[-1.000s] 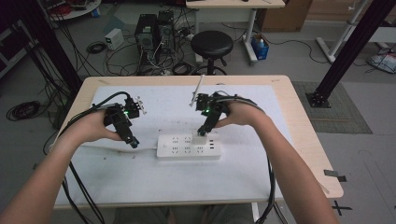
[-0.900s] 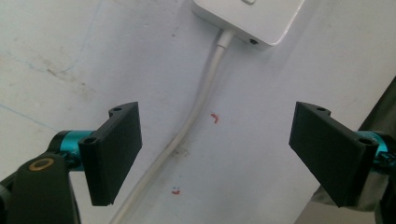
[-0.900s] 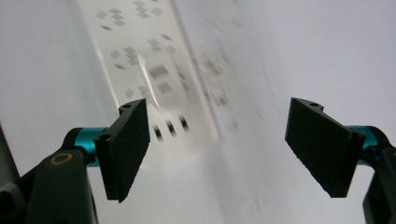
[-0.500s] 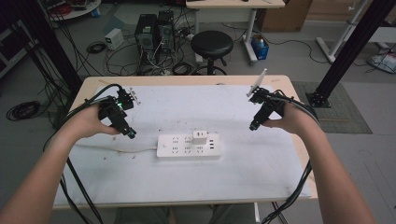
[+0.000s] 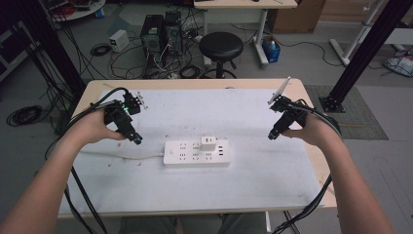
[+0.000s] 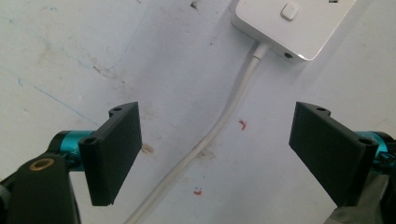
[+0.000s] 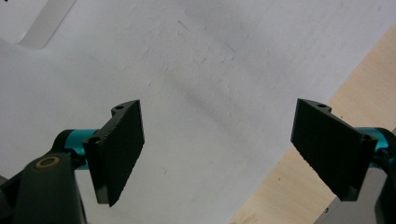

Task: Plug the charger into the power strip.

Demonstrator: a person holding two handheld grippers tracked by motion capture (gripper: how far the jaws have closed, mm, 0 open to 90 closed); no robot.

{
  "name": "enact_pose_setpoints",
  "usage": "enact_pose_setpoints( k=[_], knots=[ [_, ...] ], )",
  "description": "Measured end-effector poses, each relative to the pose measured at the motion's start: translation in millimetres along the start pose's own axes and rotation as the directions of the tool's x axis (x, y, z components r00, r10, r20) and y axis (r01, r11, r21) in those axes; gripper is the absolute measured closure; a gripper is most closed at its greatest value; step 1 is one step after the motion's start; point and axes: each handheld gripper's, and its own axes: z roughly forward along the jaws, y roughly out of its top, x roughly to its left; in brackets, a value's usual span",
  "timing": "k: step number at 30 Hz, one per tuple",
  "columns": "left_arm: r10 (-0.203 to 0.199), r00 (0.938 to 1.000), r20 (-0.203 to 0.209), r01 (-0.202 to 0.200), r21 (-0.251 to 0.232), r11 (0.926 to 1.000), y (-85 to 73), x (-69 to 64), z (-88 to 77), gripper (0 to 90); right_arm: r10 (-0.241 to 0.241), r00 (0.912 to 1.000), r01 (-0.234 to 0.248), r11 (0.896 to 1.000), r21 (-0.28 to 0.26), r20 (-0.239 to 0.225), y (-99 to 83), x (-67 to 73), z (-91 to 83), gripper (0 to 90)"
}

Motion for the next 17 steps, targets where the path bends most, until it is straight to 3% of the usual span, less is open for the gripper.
enact_pose_setpoints(
  k=[9,17],
  knots=[
    [0.022,0.9997,-0.007,-0.022,0.021,0.9995,2.8,-1.7,2.4,17.1,-0.004,1.0,0.004,1.0,0.004,-0.008,1.5,2.5,1.9,16.9],
    [0.024,0.9996,-0.013,-0.024,0.001,0.9997,3.5,-1.2,1.8,17.1,0.001,1.0,-0.001,1.0,-0.007,0.002,-0.2,2.4,-1.0,16.9]
  ],
)
